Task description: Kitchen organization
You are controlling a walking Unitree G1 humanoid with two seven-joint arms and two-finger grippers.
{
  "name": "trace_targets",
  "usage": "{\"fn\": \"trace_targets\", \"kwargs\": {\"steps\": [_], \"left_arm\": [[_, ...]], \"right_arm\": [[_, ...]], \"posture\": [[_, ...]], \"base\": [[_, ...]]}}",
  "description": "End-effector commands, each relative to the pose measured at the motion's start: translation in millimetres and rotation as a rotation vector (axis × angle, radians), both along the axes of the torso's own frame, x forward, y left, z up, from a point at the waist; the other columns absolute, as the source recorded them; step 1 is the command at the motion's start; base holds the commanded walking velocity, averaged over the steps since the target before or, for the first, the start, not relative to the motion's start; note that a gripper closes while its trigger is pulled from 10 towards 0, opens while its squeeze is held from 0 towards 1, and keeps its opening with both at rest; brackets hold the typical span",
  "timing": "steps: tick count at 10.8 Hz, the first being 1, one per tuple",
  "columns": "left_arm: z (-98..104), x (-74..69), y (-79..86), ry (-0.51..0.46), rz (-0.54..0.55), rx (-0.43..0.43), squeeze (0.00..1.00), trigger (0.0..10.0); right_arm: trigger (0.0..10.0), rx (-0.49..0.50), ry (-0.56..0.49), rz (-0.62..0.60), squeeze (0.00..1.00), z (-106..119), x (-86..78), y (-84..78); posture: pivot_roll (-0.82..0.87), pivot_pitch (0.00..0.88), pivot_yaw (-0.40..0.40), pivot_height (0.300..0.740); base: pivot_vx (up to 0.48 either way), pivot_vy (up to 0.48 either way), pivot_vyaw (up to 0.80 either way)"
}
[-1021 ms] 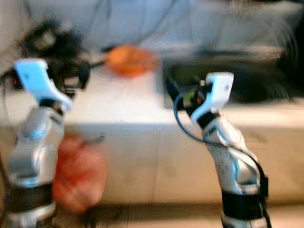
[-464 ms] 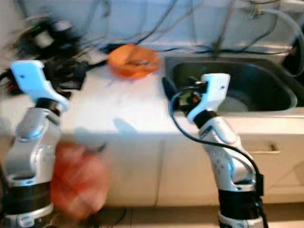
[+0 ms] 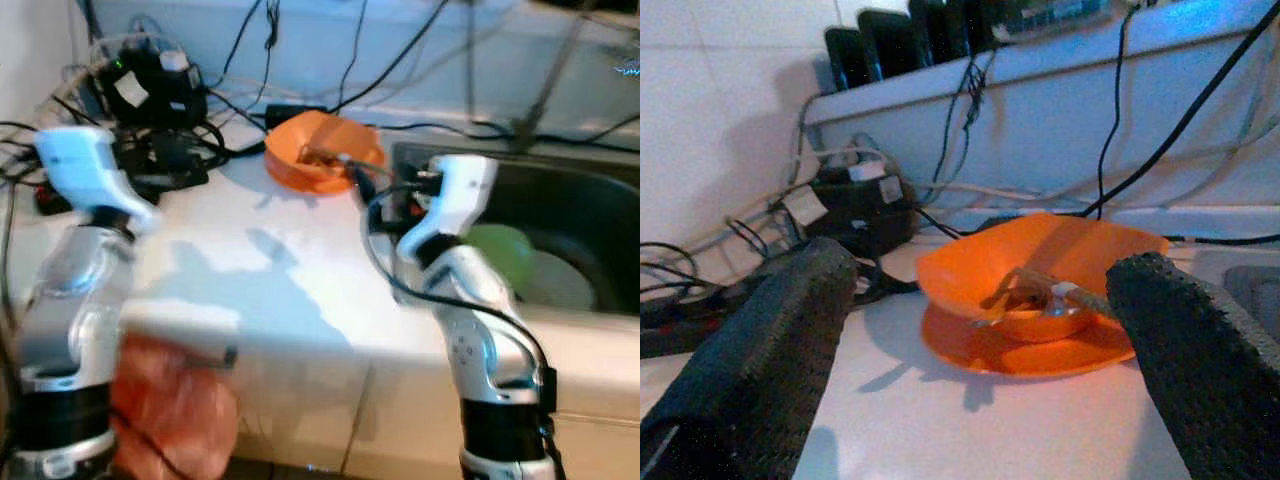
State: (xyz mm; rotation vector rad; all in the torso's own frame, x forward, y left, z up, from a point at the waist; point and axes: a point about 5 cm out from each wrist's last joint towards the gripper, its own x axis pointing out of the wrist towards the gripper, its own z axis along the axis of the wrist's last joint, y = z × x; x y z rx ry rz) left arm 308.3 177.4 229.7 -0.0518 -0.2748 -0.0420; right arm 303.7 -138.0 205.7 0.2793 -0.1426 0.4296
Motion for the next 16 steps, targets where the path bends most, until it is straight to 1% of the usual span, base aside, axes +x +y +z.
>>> {"fn": "trace_targets", "kwargs": {"steps": [1,3,5,7,8,9,10,11,13,14,15,16], "left_arm": [[2.1,1.3,-9.4,-0.004,-0.030,-0.008,0.00,10.0],[-4.9,0.5,-13.7,0.029,-0.055,-0.010,0.00,10.0],[-13.6,2.3,-22.3,0.082,-0.112,0.001,0.00,10.0],[-17.8,2.8,-28.0,0.113,-0.147,0.005,0.00,10.0],[-25.1,3.4,-34.1,0.170,-0.205,0.008,0.00,10.0],[-28.7,5.2,-36.7,0.199,-0.239,0.015,0.00,10.0],[-32.5,9.6,-41.0,0.242,-0.303,0.058,0.00,10.0],[-33.7,14.0,-41.5,0.261,-0.316,0.078,0.00,10.0],[-34.4,29.0,-43.8,0.276,-0.381,0.150,0.00,10.0],[-36.4,33.5,-42.0,0.284,-0.380,0.157,0.00,10.0],[-39.3,40.2,-40.2,0.290,-0.385,0.175,0.00,10.0],[-41.2,48.3,-41.2,0.293,-0.419,0.203,0.00,10.0]], "right_arm": [[10.0,-0.009,-0.005,-0.034,0.00,1.3,0.5,-9.9],[10.0,-0.012,-0.002,-0.029,0.00,0.6,1.1,-9.5],[10.0,-0.014,-0.003,-0.027,0.00,1.5,1.7,-9.1],[10.0,-0.016,-0.001,-0.029,0.00,1.3,1.6,-9.5],[10.0,-0.014,0.001,-0.029,0.00,1.1,1.4,-9.6],[10.0,-0.017,0.013,-0.027,0.00,-0.1,1.7,-9.1],[10.0,-0.021,0.093,-0.015,0.00,-9.2,2.0,-8.2],[10.0,-0.029,0.152,-0.013,0.00,-18.8,0.2,-8.5],[10.0,-0.038,0.243,0.001,0.00,-34.5,-12.0,-8.4],[10.0,-0.044,0.267,0.010,0.00,-37.2,-16.8,-9.3],[10.0,-0.060,0.315,0.035,0.00,-43.0,-27.9,-12.2],[10.0,-0.083,0.382,0.091,0.00,-49.5,-50.7,-16.8]], "posture": [[0.07,0.000,-0.015,0.740],[0.07,0.000,-0.017,0.740],[0.07,0.000,-0.023,0.740],[0.07,0.000,-0.022,0.740],[0.06,0.000,-0.020,0.740],[0.06,0.000,-0.020,0.740],[0.06,0.002,-0.019,0.740],[0.06,0.011,-0.017,0.740],[0.04,0.039,-0.010,0.740],[0.02,0.059,-0.004,0.740],[-0.01,0.082,0.000,0.740],[-0.05,0.104,0.005,0.740]], "base": [[0.000,0.000,0.00],[0.000,0.000,0.00],[0.000,0.000,0.00],[0.000,0.000,0.00],[0.000,0.000,0.00],[0.000,0.000,0.00],[0.000,0.000,0.00],[0.000,0.000,0.00],[0.000,0.000,0.00],[0.000,0.000,0.00],[0.000,0.000,0.00],[0.000,0.000,0.00]]}}
